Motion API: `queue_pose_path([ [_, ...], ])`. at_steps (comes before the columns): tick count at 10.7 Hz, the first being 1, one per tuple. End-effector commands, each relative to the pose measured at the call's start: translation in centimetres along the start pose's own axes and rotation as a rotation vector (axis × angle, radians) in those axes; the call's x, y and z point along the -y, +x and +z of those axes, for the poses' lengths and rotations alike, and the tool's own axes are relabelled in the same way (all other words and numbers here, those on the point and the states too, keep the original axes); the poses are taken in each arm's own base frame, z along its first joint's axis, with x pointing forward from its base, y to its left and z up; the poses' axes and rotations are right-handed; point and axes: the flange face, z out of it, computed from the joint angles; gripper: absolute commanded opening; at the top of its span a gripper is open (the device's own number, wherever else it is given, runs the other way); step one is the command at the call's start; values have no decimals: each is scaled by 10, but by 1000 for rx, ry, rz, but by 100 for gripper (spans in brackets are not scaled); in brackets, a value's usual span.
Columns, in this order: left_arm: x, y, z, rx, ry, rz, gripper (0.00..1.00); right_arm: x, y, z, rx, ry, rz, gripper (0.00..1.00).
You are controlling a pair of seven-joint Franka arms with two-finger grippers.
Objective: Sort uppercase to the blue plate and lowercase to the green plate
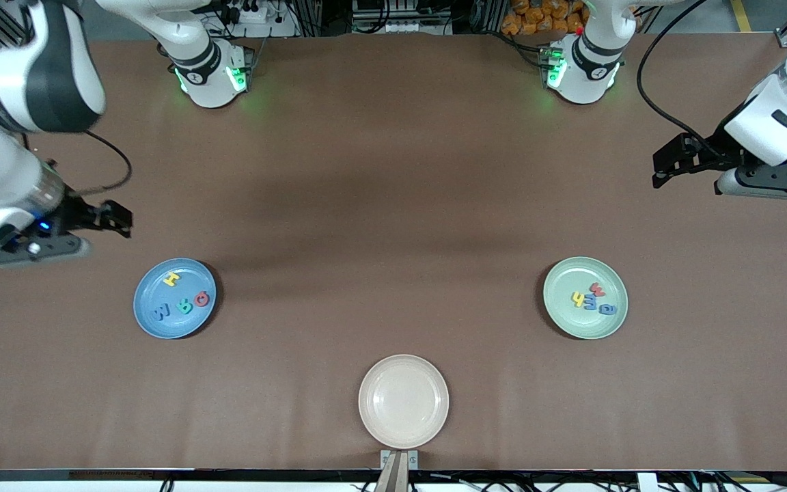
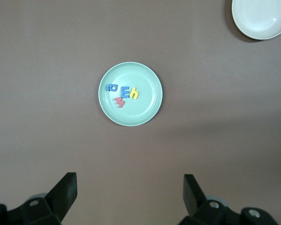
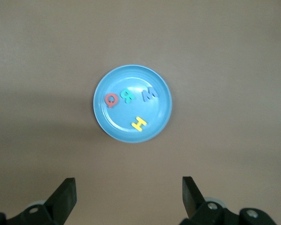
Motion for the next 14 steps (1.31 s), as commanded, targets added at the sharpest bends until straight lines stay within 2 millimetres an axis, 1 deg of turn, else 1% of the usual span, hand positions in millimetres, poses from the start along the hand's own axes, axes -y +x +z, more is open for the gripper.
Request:
queue_pose_path([
  [1, 2, -2, -4, -11, -13, -2, 100, -20, -27, -46, 9, 13, 41, 100],
  [2, 3, -1, -4, -13, -12, -2, 100, -31, -34, -71, 0, 88, 74, 100],
  [3, 5, -1, -5, -14, -12, -5, 100, -42, -40, -92, 0, 126, 77, 100],
  [4, 6, -1, -5, -14, -10, -6, 100, -43, -44, -105, -4, 128, 78, 100],
  [5, 6, -1, -5, -14, -9, -8, 100, -47, -47, -111, 0, 131, 83, 100],
  [7, 7, 0, -3, -11, -9, -11, 100, -53, -49, -116, -9, 147, 92, 100],
  [9, 7, 1, -2, -10, -11, -11, 100, -54, -49, -137, -56, 125, 70, 100],
  [10, 7, 1, -3, -11, -11, -11, 100, -53, -48, -142, -70, 117, 71, 100],
  [12, 7, 0, -3, -13, -11, -10, 100, -58, -48, -144, -84, 110, 79, 100],
  [14, 8, 0, -3, -13, -11, -11, 100, -57, -47, -143, -81, 110, 77, 100],
])
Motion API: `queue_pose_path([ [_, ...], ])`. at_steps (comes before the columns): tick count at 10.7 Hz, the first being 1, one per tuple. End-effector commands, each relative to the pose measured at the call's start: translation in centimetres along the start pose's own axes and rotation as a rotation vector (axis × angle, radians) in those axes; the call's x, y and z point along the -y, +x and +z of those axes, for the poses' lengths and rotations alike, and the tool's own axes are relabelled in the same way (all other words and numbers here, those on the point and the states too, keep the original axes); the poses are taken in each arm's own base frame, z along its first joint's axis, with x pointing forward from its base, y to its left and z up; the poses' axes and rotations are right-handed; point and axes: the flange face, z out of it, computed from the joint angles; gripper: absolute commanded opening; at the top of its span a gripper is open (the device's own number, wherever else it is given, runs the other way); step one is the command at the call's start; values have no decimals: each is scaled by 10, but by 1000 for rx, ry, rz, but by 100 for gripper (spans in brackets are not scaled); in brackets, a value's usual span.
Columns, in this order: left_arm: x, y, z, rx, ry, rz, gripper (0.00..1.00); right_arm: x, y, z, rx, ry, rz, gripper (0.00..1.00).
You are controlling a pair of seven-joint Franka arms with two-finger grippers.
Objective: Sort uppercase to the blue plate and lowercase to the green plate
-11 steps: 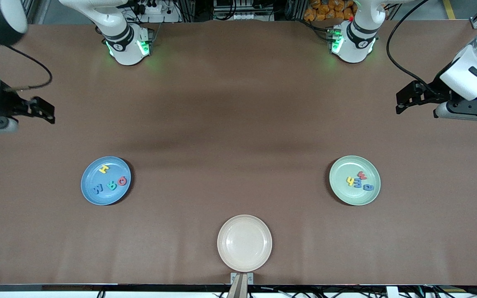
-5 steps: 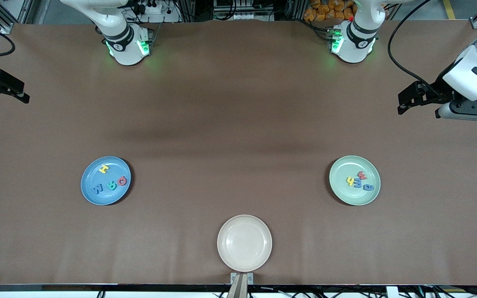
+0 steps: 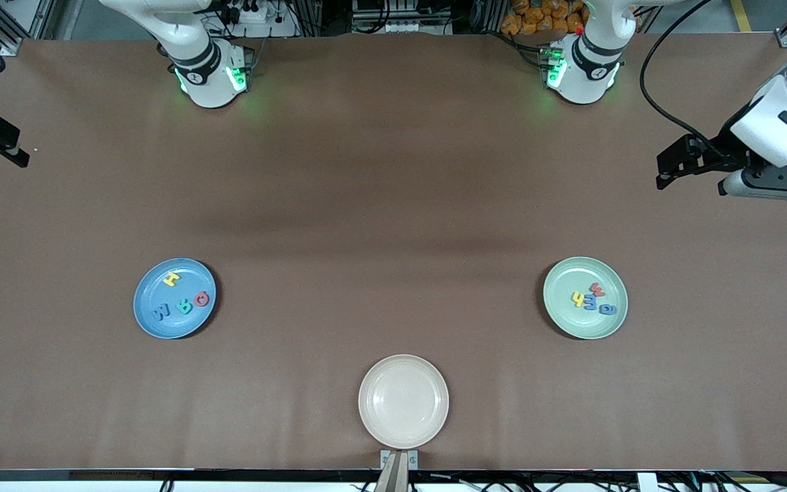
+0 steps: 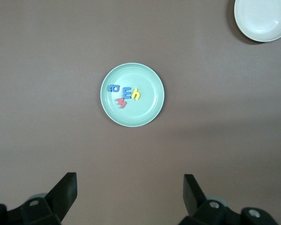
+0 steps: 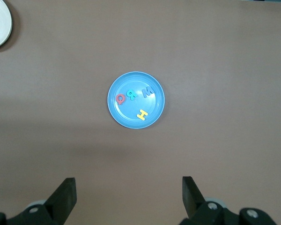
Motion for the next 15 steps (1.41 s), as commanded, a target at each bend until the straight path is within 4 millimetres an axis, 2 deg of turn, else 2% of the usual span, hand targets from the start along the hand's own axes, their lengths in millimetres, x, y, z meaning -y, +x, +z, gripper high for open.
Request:
queue_pose_path([
  [1, 2, 0, -3, -9, -11, 0, 100, -3, 2, -4, -6, -1, -12, 100],
  [9, 2, 0, -3, -11, -12, 0, 100, -4, 2, 0, 9, -15, -7, 100],
  [12, 11, -2, -7, -16, -11, -2, 100, -4, 3, 3, 17, -18, -4, 100],
  [15, 11, 0, -3, -12, -15, -3, 100, -7, 3, 3, 16, -41, -4, 100],
])
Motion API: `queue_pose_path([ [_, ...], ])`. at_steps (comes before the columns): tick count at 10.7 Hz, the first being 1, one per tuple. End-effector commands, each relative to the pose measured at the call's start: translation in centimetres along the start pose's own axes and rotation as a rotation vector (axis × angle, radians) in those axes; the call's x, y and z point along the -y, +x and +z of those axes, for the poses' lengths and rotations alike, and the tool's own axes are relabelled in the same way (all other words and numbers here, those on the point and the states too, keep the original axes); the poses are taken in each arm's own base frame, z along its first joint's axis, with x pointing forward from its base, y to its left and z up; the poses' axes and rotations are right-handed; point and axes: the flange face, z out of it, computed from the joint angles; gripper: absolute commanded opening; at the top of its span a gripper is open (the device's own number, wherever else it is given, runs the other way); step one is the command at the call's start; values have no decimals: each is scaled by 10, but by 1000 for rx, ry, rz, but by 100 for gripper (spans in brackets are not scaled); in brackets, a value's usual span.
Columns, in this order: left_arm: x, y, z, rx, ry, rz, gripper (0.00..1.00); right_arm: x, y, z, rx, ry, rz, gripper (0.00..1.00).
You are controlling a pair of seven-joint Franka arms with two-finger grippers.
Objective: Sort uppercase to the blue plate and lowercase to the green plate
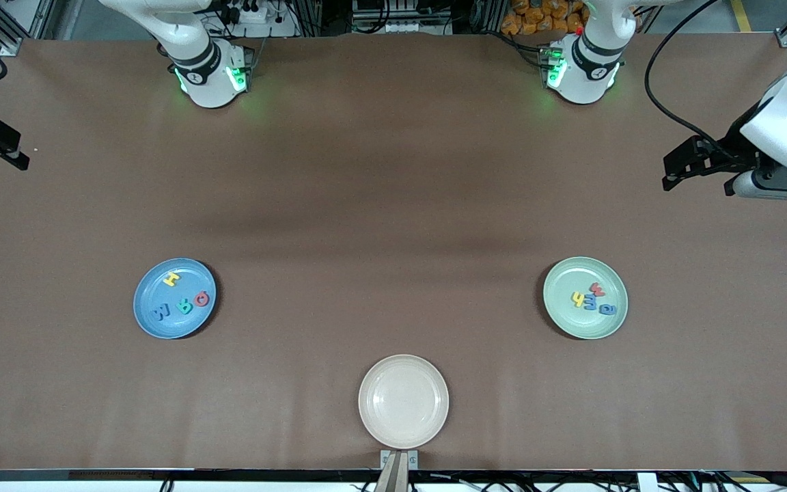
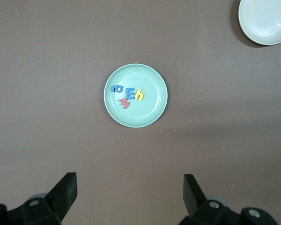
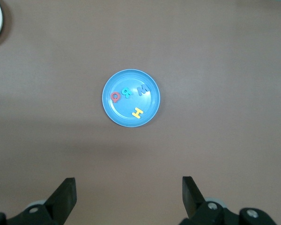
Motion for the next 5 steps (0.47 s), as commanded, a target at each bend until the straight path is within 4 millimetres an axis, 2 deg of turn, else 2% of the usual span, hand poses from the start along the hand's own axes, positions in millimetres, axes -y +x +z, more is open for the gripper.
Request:
queue_pose_path([
  [1, 2, 1, -1, -7, -16, 12, 100, -1, 1, -3, 2, -15, -5, 100],
  [4, 1, 1, -3, -20, -16, 15, 100, 2, 2, -4, -2, -17, -14, 100],
  [5, 0, 2, -10, -32, -20, 15, 100, 5, 3, -3, 0, -21, -20, 100],
])
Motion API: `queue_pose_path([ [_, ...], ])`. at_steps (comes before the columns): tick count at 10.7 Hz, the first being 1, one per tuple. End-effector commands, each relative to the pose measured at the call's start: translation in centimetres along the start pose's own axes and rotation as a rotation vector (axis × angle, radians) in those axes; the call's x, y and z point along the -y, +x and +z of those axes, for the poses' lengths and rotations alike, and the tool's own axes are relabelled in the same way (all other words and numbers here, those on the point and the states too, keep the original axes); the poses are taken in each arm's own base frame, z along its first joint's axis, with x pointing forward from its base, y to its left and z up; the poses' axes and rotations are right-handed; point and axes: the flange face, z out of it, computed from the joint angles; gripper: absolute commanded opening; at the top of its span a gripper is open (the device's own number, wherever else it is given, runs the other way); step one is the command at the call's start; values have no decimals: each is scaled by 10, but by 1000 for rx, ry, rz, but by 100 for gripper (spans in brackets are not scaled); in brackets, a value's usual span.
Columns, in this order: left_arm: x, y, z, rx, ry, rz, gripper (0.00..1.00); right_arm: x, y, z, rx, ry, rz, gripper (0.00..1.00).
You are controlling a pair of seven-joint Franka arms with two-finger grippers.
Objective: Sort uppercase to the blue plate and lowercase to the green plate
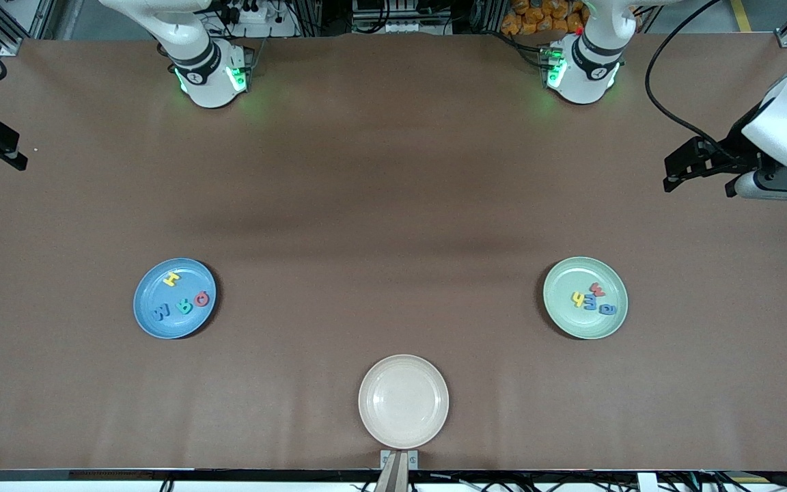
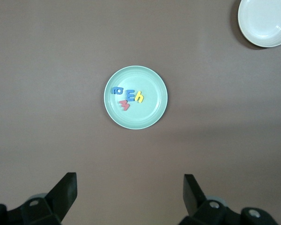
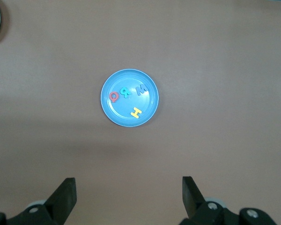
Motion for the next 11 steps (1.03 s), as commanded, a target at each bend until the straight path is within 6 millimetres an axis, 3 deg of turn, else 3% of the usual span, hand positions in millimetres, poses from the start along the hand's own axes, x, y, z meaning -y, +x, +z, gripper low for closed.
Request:
queue_pose_path([
  [1, 0, 1, -12, -29, -15, 14, 100, 4, 3, -3, -2, -17, -18, 100],
  [11, 10, -4, -32, -34, 60, 13, 100, 6, 2, -11, -19, -17, -25, 100],
])
